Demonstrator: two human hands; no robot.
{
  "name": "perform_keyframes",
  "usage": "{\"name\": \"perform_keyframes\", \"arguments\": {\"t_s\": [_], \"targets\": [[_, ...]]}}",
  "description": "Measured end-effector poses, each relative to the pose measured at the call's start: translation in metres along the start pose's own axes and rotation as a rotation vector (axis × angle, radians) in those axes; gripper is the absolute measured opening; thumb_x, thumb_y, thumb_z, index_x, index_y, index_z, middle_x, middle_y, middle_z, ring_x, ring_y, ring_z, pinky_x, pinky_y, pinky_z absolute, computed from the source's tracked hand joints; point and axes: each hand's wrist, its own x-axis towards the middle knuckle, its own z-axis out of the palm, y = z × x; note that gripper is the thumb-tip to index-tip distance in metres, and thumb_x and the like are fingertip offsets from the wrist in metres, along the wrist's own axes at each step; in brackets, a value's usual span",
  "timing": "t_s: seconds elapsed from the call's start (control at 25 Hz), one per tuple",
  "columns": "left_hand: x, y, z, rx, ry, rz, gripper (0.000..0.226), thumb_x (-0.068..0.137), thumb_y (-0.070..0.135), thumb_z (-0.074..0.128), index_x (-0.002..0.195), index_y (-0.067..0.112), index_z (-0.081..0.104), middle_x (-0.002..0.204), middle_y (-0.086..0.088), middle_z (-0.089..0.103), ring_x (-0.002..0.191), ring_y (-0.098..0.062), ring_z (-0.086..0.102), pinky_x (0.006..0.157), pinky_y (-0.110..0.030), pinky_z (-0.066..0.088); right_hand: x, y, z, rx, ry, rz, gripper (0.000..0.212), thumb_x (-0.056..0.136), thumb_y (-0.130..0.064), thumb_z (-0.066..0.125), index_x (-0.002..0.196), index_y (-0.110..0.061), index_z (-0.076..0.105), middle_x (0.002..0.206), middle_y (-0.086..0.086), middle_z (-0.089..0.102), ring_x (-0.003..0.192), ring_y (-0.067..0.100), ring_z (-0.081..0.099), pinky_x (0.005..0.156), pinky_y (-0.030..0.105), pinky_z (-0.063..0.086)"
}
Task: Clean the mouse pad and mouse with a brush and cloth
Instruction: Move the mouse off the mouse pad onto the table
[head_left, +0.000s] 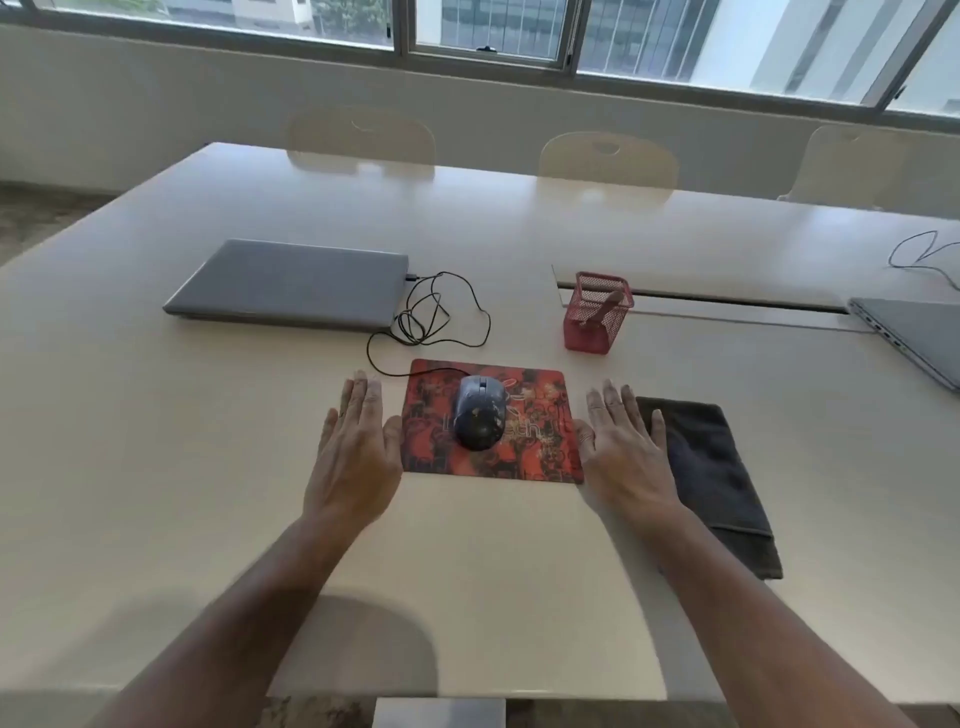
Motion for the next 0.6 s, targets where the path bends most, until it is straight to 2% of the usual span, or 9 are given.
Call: {"name": "perform_keyframes", "arguments": {"t_s": [0.12, 0.24, 0.4, 0.52, 0.6], "targets": [[-0.005, -0.001, 0.000, 0.000, 0.012, -0.037, 0.059, 0.107, 0.030, 0.035, 0.160, 0.012, 0.018, 0.169, -0.005, 0.012, 0.155, -0.011, 0.004, 0.125, -0.031, 0.006, -0.002, 0.001, 0.005, -0.076, -0.004, -0.006, 0.062, 0.110, -0.049, 0.012, 0.167, -0.025, 0.009, 0.176, -0.005, 0.003, 0.162, 0.011, -0.008, 0.130, 0.047, -0.009], [-0.012, 0.004, 0.001, -0.024, 0.040, -0.035, 0.055, 0.105, 0.025, 0.044, 0.156, 0.007, 0.031, 0.164, -0.010, 0.030, 0.153, -0.019, 0.023, 0.124, -0.038, 0.022, -0.003, 0.000, 0.009, -0.087, -0.011, -0.010, 0.062, 0.110, -0.048, 0.012, 0.167, -0.024, 0.013, 0.176, -0.004, 0.009, 0.162, 0.011, -0.001, 0.130, 0.048, -0.008], [-0.013, 0.007, 0.001, 0.050, 0.112, -0.024, 0.052, 0.101, 0.028, 0.052, 0.147, 0.004, 0.045, 0.145, -0.011, 0.051, 0.135, -0.026, 0.046, 0.111, -0.041, 0.041, -0.002, 0.001, 0.009, -0.097, -0.005, 0.000, 0.061, 0.110, -0.047, 0.012, 0.166, -0.023, 0.017, 0.175, -0.004, 0.013, 0.162, 0.010, 0.002, 0.130, 0.048, -0.007], [-0.016, 0.011, 0.004, 0.114, 0.140, -0.029, 0.054, 0.099, 0.037, 0.052, 0.143, 0.006, 0.050, 0.130, -0.008, 0.056, 0.121, -0.026, 0.050, 0.100, -0.044, 0.048, -0.002, 0.000, 0.009, -0.095, -0.002, -0.001, 0.060, 0.111, -0.046, 0.012, 0.166, -0.023, 0.018, 0.175, -0.003, 0.013, 0.162, 0.010, 0.004, 0.130, 0.048, -0.007], [-0.019, 0.018, 0.007, 0.122, 0.153, -0.033, 0.057, 0.098, 0.043, 0.054, 0.141, 0.007, 0.051, 0.124, -0.006, 0.056, 0.117, -0.025, 0.050, 0.097, -0.043, 0.048, -0.002, 0.000, 0.009, -0.093, 0.001, -0.004, 0.060, 0.111, -0.046, 0.013, 0.166, -0.022, 0.018, 0.175, -0.003, 0.013, 0.162, 0.010, 0.004, 0.130, 0.049, -0.007]]}}
